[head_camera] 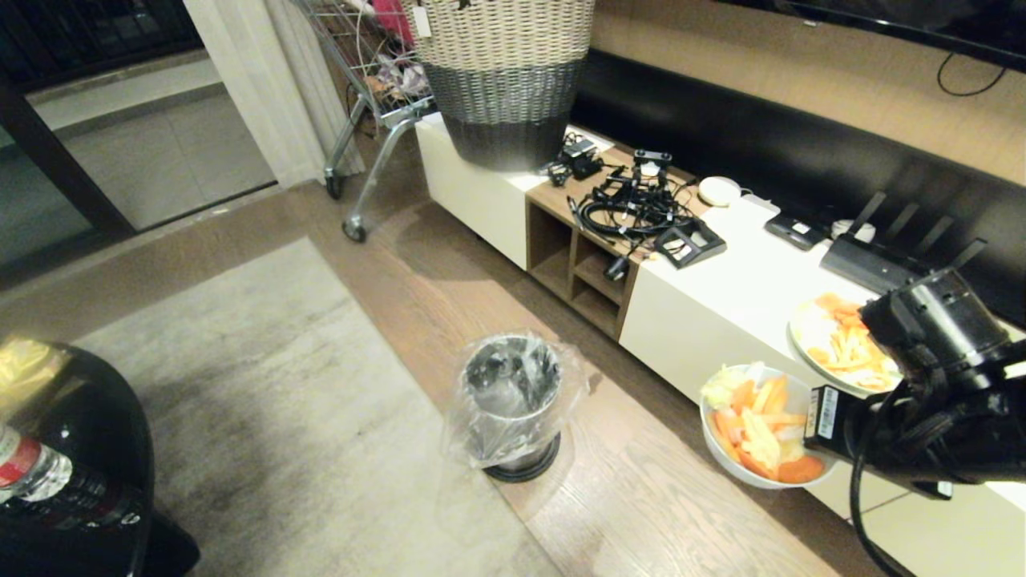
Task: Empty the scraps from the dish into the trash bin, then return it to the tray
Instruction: Move the bowl over the trash can
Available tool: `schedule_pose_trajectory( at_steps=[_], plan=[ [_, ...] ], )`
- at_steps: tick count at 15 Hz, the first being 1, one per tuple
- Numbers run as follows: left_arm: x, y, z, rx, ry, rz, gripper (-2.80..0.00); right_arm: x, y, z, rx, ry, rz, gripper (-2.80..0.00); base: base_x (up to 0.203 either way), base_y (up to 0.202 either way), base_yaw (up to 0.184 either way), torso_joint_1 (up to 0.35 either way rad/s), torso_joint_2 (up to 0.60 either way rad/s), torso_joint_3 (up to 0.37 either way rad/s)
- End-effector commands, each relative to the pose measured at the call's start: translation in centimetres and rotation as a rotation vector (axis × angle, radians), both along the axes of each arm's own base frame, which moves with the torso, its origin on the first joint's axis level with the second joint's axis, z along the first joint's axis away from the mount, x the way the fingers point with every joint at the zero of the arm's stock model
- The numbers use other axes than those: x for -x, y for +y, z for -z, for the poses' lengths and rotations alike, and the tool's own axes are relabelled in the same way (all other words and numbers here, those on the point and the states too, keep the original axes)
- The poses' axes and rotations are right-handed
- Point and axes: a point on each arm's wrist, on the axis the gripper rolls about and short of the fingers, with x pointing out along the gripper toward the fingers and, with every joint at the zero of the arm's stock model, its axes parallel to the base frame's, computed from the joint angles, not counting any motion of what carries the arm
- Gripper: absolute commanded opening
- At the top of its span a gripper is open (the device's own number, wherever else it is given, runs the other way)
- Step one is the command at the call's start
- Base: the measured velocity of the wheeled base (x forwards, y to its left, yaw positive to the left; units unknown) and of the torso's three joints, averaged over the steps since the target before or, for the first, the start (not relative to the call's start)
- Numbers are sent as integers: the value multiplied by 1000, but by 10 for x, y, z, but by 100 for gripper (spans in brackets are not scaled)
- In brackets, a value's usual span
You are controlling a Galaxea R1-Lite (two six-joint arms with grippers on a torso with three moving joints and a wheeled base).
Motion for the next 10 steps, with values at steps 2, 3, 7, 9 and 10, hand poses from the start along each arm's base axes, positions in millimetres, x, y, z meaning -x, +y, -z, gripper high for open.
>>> schedule_pose_trajectory(
  at_steps=[2, 3, 7, 9, 10],
  plan=[
    [0, 0, 0, 0, -2, -1, -280, -10, 5, 7, 1, 8, 3, -280, 0, 0, 0, 2, 2, -197],
    [0, 0, 0, 0, -2, -1, -280, -16, 7, 9, -8, -9, 2, -280, 0, 0, 0, 2, 2, -193],
    [0, 0, 0, 0, -2, -2, -280, -33, 17, 10, -33, -71, -5, -280, 0, 0, 0, 4, 2, -201],
    [0, 0, 0, 0, -2, -1, -280, -35, 22, 7, -42, -91, -17, -280, 0, 0, 0, 0, 2, -200],
    [0, 0, 0, 0, -2, -1, -280, -38, 25, 6, -43, -92, -26, -280, 0, 0, 0, 5, 2, -198]
  ],
)
